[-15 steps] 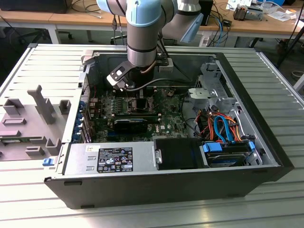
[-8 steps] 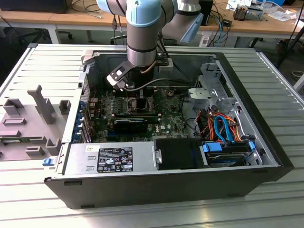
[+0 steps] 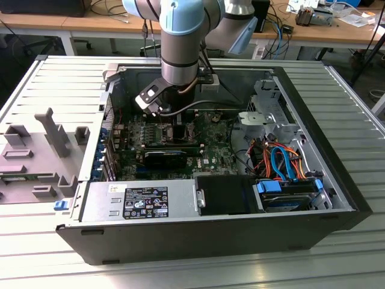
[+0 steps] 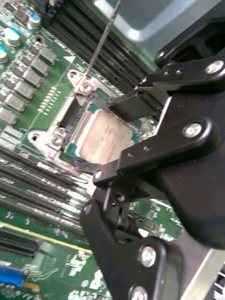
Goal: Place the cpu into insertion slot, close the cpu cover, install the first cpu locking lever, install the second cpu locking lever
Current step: 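Place the cpu into insertion slot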
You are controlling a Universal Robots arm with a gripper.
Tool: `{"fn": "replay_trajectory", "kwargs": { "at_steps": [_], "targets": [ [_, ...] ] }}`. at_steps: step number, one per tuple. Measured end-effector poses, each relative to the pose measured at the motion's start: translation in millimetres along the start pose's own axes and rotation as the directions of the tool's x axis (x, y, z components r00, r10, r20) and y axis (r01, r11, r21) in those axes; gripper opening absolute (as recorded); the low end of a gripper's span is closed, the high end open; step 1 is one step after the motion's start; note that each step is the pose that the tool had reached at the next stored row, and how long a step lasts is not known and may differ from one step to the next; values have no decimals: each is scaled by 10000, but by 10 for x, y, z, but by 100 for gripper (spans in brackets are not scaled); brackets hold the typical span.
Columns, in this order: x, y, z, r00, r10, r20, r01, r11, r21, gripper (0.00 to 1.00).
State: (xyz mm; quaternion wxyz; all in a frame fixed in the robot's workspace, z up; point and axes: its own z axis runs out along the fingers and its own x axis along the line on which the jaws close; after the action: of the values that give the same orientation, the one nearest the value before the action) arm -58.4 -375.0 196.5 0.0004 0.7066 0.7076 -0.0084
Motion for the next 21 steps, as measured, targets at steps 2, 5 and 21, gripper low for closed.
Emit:
{"fn": "replay_trajectory", "kwargs": {
  "at_steps": [2, 5, 21],
  "targets": [
    [0, 0, -1, 10000, 0, 3, 0, 10000, 1, 62],
    [-1, 0, -1, 10000, 0, 6, 0, 10000, 2, 62],
    [0, -1, -31, 9996, -2, -286, 2, 10000, 2, 62]
  ]
}}
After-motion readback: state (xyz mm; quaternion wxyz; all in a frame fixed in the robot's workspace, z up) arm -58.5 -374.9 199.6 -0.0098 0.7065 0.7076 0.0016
